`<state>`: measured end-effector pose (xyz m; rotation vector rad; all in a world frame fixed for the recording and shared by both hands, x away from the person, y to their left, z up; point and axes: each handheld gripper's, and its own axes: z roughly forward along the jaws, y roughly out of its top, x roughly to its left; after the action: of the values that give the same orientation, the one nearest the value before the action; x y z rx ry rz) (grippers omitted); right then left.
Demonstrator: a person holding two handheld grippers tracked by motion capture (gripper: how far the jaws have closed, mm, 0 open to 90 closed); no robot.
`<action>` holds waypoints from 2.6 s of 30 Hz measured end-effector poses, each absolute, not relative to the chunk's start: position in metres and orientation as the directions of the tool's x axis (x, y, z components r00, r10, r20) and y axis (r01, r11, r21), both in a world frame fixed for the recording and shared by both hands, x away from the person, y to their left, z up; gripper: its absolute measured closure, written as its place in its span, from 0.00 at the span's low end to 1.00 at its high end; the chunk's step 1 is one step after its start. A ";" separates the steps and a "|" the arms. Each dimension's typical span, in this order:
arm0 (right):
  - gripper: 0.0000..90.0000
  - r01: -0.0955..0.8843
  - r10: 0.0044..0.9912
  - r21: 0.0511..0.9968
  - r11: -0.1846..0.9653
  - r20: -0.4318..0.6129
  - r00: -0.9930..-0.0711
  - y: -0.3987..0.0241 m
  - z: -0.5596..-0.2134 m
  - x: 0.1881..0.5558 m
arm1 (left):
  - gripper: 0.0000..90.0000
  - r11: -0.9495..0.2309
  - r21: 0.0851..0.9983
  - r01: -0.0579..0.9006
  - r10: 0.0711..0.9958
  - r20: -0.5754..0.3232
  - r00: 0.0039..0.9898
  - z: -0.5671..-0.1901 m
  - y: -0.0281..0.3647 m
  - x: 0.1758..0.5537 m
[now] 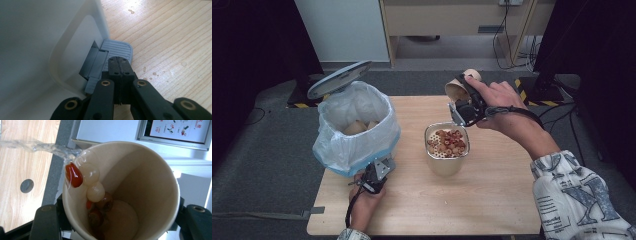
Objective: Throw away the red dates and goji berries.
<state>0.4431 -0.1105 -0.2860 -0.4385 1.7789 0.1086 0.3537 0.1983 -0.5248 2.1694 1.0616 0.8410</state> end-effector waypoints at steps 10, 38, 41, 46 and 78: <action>0.36 -0.354 -0.276 -0.195 0.915 -0.941 -0.195 -0.110 -0.294 0.442 | 0.99 -0.518 0.718 0.465 0.827 0.283 0.485 -0.525 0.198 0.354; 0.36 -0.364 -0.402 -0.323 0.874 -0.901 -0.164 -0.095 -0.306 0.443 | 0.99 -0.520 0.717 0.464 0.826 0.284 0.486 -0.525 0.199 0.354; 0.37 -0.347 -0.357 -0.289 0.892 -0.921 -0.152 -0.096 -0.302 0.447 | 0.99 -0.518 0.719 0.464 0.827 0.283 0.485 -0.525 0.198 0.354; 0.37 -0.364 -0.469 -0.388 0.847 -0.868 -0.165 -0.092 -0.321 0.447 | 0.99 -0.521 0.716 0.465 0.826 0.283 0.488 -0.525 0.199 0.354; 0.37 -0.347 -0.574 -0.508 0.789 -0.810 -0.120 -0.085 -0.345 0.448 | 0.99 -0.519 0.717 0.466 0.827 0.282 0.487 -0.525 0.199 0.354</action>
<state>0.4484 -0.0846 -0.3445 -0.7238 1.7301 -0.2255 0.3536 0.1987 -0.5246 2.1717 1.0616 0.8390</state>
